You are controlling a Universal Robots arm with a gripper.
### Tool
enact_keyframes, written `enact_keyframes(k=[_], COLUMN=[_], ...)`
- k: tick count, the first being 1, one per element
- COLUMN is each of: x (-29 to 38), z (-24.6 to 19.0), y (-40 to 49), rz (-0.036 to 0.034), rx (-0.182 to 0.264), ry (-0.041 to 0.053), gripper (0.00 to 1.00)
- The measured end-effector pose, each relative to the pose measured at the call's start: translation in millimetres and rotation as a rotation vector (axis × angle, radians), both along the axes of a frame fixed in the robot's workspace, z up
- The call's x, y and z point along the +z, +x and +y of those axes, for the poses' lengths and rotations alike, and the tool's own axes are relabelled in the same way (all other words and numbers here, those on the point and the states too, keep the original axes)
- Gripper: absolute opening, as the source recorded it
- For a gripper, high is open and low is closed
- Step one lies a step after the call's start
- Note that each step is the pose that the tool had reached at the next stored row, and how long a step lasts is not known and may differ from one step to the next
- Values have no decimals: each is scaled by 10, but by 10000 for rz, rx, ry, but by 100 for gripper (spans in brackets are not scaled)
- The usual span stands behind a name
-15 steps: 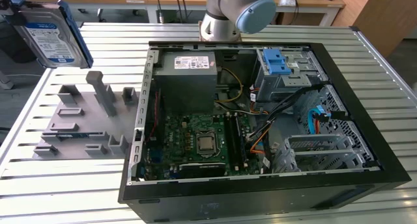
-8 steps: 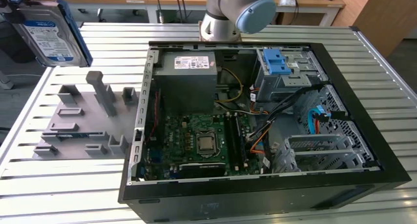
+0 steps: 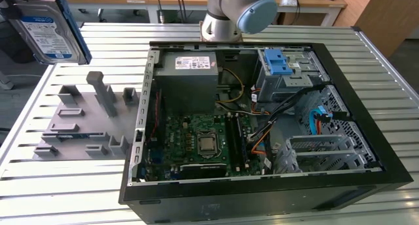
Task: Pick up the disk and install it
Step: 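Pick up the disk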
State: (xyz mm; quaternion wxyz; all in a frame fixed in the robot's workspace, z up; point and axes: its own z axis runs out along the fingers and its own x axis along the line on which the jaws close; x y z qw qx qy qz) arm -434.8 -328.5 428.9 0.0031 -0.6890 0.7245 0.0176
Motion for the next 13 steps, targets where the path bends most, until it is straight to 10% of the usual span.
enact_keyframes(k=[13], x=[159], z=[0], y=[0], rz=[1], rx=[0], ry=[0], gripper=[37])
